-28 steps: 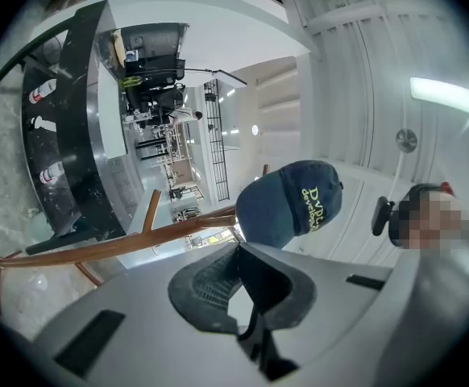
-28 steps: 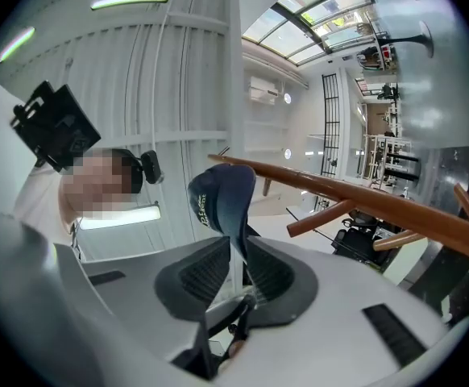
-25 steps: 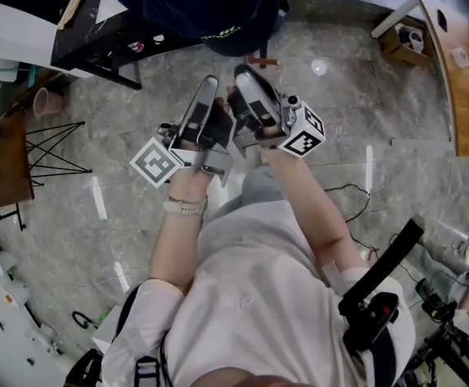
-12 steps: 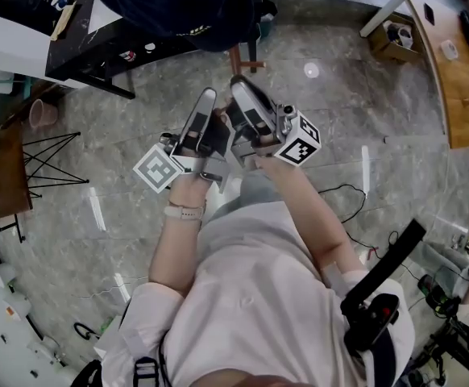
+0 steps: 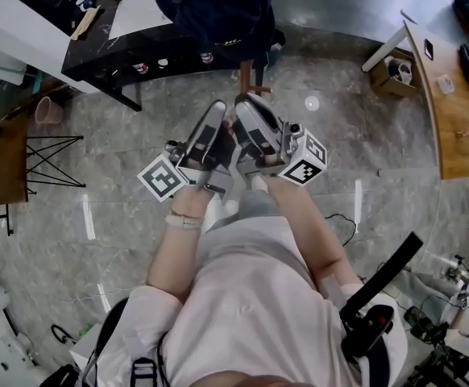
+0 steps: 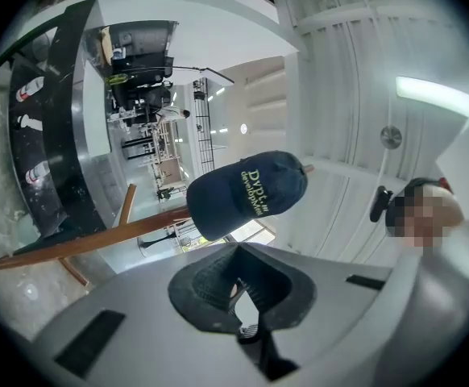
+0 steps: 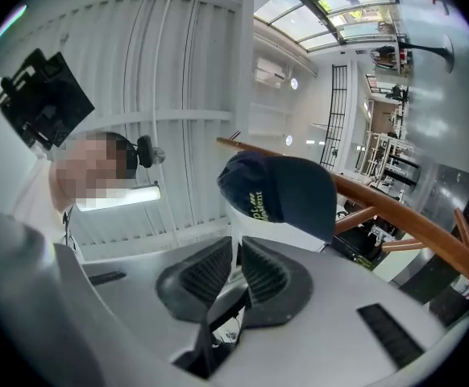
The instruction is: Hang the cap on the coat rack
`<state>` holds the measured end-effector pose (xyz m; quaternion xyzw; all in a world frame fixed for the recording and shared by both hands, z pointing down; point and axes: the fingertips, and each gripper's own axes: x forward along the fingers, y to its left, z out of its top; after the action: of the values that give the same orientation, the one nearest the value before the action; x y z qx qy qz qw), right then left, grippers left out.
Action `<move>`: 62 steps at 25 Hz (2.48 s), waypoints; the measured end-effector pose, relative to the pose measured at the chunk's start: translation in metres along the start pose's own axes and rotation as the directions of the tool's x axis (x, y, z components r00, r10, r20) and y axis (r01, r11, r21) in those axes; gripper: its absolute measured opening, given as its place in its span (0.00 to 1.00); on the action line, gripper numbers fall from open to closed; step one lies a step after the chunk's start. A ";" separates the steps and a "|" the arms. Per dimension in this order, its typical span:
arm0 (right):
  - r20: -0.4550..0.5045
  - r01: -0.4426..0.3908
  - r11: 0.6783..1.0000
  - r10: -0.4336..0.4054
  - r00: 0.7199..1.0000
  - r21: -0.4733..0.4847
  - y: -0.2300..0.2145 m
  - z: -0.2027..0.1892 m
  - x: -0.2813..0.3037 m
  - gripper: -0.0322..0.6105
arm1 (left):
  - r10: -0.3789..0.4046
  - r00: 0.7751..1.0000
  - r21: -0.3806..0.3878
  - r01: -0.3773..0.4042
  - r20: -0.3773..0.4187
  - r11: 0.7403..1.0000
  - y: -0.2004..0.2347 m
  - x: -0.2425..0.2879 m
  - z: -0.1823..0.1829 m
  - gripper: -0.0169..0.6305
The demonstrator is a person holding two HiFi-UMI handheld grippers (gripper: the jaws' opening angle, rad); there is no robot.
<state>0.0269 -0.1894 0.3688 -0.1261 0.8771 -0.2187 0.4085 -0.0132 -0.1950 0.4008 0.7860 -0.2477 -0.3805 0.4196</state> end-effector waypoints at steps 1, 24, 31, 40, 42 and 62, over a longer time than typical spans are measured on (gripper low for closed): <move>-0.018 -0.016 1.000 0.016 1.000 -0.004 0.006 0.001 0.006 0.14 | -0.012 1.000 0.022 0.011 0.004 1.000 -0.008 0.001 0.002 0.04; -0.319 -0.331 0.878 0.441 0.839 0.344 0.136 -0.198 0.147 0.13 | 0.088 0.844 0.423 -0.352 0.528 0.835 -0.121 -0.237 0.150 0.04; -0.356 -0.379 0.812 0.548 0.757 0.444 0.186 -0.244 0.154 0.13 | 0.133 0.756 0.433 -0.499 0.641 0.751 -0.145 -0.298 0.149 0.04; -0.363 -0.388 0.762 0.607 0.707 0.518 0.209 -0.264 0.157 0.13 | 0.143 0.686 0.413 -0.576 0.713 0.706 -0.158 -0.328 0.148 0.04; -0.359 -0.390 0.755 0.614 0.703 0.528 0.209 -0.265 0.157 0.13 | 0.149 0.678 0.407 -0.586 0.720 0.701 -0.159 -0.329 0.147 0.04; -0.413 -0.323 0.788 0.567 0.713 0.525 0.197 -0.284 0.143 0.10 | 0.169 0.672 0.386 -0.593 0.721 0.707 -0.146 -0.338 0.141 0.04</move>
<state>-0.2915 0.0049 0.3411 0.2527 0.8922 -0.3186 0.1965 -0.3154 0.0543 0.3581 0.6224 -0.6481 -0.4234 0.1157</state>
